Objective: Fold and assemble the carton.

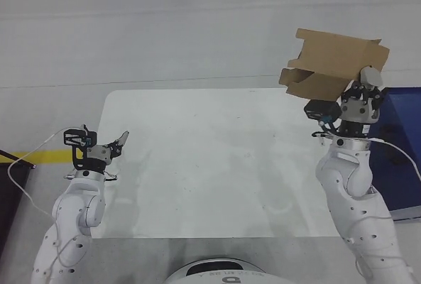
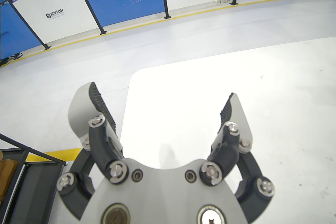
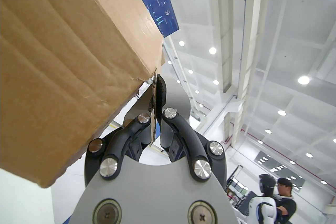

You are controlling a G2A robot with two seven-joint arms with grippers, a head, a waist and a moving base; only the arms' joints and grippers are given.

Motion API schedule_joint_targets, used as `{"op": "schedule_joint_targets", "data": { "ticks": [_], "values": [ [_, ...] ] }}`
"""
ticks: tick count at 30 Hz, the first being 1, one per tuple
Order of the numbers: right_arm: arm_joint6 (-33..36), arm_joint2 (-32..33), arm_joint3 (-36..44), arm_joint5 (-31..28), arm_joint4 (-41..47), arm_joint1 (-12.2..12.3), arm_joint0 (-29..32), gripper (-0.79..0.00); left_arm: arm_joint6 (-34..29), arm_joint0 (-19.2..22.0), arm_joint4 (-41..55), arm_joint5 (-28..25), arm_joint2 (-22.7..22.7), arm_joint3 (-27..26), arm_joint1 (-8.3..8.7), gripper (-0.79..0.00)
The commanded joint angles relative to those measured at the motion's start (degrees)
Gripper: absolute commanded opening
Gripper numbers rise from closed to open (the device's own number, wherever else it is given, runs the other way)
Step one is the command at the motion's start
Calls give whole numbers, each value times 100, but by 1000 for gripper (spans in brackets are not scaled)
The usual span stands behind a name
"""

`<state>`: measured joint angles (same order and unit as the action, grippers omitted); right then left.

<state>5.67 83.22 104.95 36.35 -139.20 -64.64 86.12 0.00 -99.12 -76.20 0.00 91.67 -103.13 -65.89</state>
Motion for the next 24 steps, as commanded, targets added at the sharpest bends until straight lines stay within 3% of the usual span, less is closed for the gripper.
{"op": "schedule_joint_targets", "data": {
  "ticks": [1, 8, 15, 18, 24],
  "values": [
    [100, -22, -2, 18, -155, -27, -8, -785, 0, 0, 0, 0, 0, 0, 0, 0],
    [-11, -41, 56, -362, 294, -89, -47, -785, 0, 0, 0, 0, 0, 0, 0, 0],
    [-573, -214, 214, -1518, 1549, -127, -114, -785, 0, 0, 0, 0, 0, 0, 0, 0],
    [-741, -283, 421, -2462, 2527, -135, -22, -785, 0, 0, 0, 0, 0, 0, 0, 0],
    [-741, -283, 421, -2462, 2527, -135, -22, -785, 11, 6, -3, 30, 17, 3, -1, 0]
  ]
}}
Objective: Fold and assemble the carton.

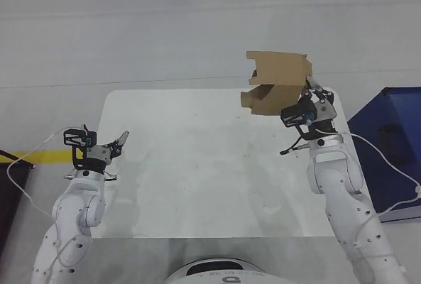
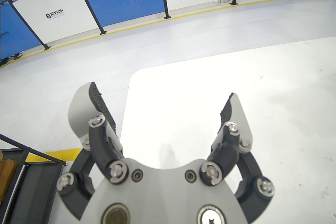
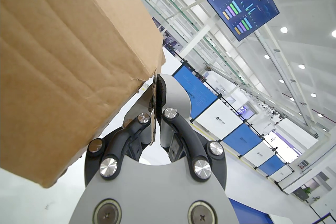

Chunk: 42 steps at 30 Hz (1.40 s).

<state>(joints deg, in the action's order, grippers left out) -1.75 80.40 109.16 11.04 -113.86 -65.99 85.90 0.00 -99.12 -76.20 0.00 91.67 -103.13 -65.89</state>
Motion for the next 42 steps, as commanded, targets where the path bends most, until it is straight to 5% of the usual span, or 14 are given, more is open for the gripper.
{"op": "schedule_joint_targets", "data": {
  "ticks": [1, 3, 7, 15, 23, 30, 42],
  "values": [
    [0, -1, 0, 69, -7, 0, 0, -785, 96, 15, -71, 178, 81, 12, -3, 0],
    [0, -1, 0, 69, -7, 0, 0, -785, 300, -21, -194, 244, 52, -31, -14, 0],
    [-692, 102, -110, -728, 1611, -27, -113, -785, 430, 0, -653, -447, -440, -275, -13, 0],
    [-536, -680, -771, -1204, 1684, -147, -901, -785, 340, 244, -1840, -1997, -1629, -628, 5, 0],
    [-189, -1344, -1186, -991, 1816, -315, -1293, -785, 43, 647, -1822, -2004, -2374, -758, -91, 0],
    [-611, -1419, -1415, -1763, 2662, -363, -1364, -785, -258, 1088, -1314, -2145, -2743, -803, -174, 0],
    [-1040, -1291, -1547, -2083, 2817, -362, -1204, -785, 577, 1374, -746, -1614, -3108, -1010, -304, 0]
  ]
}}
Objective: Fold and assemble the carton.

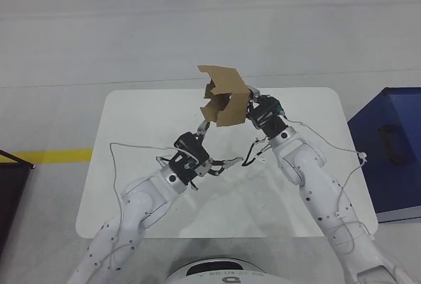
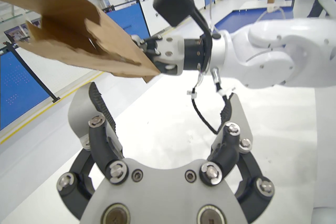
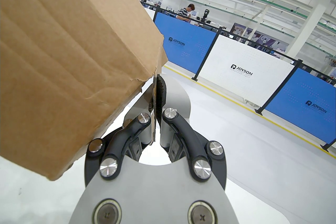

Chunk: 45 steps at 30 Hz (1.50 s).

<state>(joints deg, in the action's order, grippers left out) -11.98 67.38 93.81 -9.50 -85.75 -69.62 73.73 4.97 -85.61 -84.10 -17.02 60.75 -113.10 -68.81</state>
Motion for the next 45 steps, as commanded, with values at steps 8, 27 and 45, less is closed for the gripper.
{"op": "schedule_joint_targets", "data": {
  "ticks": [8, 27, 45],
  "values": [
    [-200, 151, -22, -296, 62, 24, 148, -785, 290, 180, 90, 778, -106, 57, -99, 0],
    [-664, 445, -202, -2096, 682, 123, 58, -785, 285, 430, 241, 1193, 493, 230, -148, 0],
    [-507, 255, -325, -2324, 792, 104, -220, -785, 508, 197, -175, 776, 513, 355, -120, 0]
  ]
}}
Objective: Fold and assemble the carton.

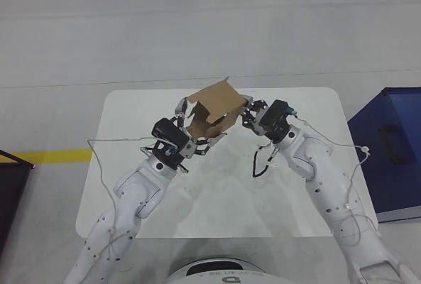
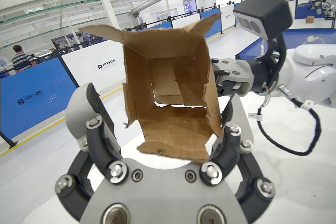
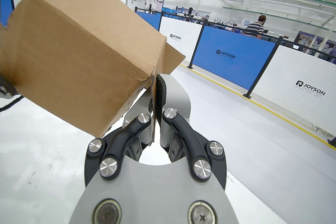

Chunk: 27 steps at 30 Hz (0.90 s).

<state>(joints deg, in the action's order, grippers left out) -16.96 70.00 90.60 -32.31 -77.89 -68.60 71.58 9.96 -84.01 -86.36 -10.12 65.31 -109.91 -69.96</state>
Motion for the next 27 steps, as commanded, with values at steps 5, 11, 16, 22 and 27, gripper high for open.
{"op": "schedule_joint_targets", "data": {
  "ticks": [5, 11, 16, 22, 27],
  "values": [
    [-27, 0, -80, -331, 140, 15, -28, -785, 94, 108, 158, 323, 291, 76, -12, 0],
    [-72, 31, -291, -876, 568, 29, -136, -785, 156, 120, 22, 352, 345, 61, -15, 0],
    [-60, 25, -619, -1630, 1291, 34, -290, -785, 114, 192, 37, 313, 284, 99, -34, 0],
    [254, -3, -1067, -1943, 1961, 23, -563, -785, -84, 463, -5, 105, 23, -87, -78, 0],
    [380, 13, -1089, -1645, 1991, 13, -626, -785, -238, 548, -89, 113, -152, -167, -110, 0]
  ]
}}
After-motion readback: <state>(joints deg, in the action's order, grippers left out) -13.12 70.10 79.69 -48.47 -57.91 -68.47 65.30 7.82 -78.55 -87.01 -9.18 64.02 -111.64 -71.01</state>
